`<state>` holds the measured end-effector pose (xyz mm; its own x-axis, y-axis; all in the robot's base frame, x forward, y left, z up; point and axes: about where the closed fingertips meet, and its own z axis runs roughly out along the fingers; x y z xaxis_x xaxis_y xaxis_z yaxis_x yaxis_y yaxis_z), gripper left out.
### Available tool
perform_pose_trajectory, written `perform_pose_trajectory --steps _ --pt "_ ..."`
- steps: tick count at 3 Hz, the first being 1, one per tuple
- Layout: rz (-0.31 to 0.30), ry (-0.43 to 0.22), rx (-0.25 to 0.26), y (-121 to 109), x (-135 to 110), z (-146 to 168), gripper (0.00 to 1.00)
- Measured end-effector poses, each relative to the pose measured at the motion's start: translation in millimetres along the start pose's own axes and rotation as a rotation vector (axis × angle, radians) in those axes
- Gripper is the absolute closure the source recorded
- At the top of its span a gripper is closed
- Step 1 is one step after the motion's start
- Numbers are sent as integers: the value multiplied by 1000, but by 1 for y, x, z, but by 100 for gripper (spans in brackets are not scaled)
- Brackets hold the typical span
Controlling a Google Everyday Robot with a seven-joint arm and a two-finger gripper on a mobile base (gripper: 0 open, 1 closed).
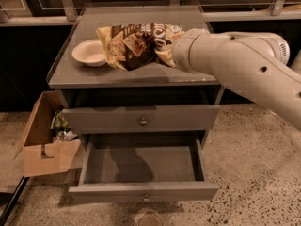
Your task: Pick brown chip bag from middle drawer and place on counter
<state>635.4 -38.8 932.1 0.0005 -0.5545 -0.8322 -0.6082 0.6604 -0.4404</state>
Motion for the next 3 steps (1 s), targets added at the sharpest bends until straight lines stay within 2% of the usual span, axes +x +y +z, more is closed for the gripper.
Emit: perform_pose_trajectory --steps 2,3 --pt "-14 16 66 -26 5 17 100" --pt "-8 50 85 -40 16 33 100"
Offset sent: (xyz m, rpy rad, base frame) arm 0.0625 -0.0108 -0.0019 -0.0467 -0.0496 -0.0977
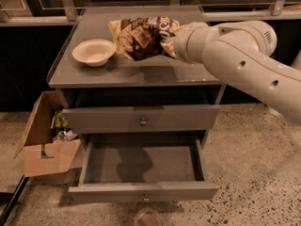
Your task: Pick brown chip bag from middle drawer and place on counter
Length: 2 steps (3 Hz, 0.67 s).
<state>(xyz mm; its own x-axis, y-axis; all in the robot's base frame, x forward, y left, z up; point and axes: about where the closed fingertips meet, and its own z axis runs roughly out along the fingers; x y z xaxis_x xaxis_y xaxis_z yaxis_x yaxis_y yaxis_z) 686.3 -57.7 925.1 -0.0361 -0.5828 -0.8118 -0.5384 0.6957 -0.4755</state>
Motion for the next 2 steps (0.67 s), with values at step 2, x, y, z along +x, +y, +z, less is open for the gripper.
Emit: perform_pose_trajectory --steps 2 --pt "55 46 8 -10 26 14 100"
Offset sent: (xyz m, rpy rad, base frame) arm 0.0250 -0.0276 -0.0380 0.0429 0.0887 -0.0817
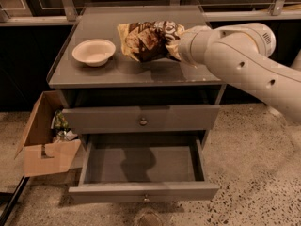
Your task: Pick brown chip bag from middle drawer and place on counter
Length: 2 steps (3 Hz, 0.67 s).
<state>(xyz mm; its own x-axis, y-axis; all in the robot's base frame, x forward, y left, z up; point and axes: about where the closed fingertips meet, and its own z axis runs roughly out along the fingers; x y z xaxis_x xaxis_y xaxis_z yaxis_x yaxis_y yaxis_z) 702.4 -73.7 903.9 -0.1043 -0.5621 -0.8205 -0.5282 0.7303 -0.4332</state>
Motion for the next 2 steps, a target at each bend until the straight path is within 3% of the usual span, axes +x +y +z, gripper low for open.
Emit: perform_pose_trajectory --steps 1,2 --pt "3 1 0 0 1 0 82" --pt "3 1 0 0 1 0 53"
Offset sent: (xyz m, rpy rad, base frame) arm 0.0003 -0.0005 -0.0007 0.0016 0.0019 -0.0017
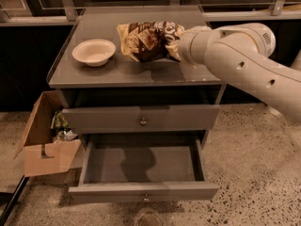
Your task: Pick brown chip bag from middle drawer and place on counter
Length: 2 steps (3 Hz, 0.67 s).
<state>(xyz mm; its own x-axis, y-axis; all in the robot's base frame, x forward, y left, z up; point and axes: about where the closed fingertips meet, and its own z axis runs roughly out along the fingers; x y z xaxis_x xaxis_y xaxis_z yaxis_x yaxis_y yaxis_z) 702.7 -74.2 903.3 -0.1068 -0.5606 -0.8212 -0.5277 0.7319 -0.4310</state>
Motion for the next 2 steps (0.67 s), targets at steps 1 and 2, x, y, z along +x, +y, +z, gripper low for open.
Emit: perform_pose_trajectory --steps 1,2 --pt "0 0 0 0 0 0 28" --pt "0 0 0 0 0 0 5"
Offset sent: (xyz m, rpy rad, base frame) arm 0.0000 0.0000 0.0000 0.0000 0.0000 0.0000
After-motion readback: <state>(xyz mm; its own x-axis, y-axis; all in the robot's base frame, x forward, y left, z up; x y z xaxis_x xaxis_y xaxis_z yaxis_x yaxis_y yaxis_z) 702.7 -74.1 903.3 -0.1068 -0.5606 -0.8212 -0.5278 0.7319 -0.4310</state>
